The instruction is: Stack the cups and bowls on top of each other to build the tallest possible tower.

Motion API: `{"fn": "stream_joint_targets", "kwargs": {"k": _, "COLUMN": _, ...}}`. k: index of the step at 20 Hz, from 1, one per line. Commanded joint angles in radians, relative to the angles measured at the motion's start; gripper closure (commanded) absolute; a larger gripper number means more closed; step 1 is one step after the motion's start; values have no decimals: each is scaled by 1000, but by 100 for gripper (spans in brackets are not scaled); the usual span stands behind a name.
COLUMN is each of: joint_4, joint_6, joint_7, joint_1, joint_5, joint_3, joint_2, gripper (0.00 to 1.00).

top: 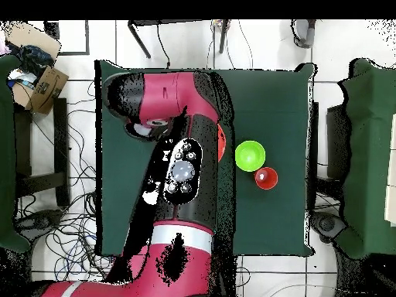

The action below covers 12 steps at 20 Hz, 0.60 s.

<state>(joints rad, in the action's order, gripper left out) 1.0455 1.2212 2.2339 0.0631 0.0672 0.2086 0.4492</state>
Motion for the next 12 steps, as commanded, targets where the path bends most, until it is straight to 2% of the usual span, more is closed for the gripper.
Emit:
{"fn": "stream_joint_targets", "kwargs": {"k": 1, "joint_4": -91, "joint_6": 103, "joint_7": 249, "joint_1": 24, "joint_5": -51, "joint_3": -27, "joint_2": -54, "gripper": 100}}
{"fn": "stream_joint_targets", "kwargs": {"k": 12, "joint_4": -124, "joint_6": 117, "joint_7": 267, "joint_1": 40, "joint_5": -100, "joint_3": 20, "joint_2": -93, "gripper": 100}}
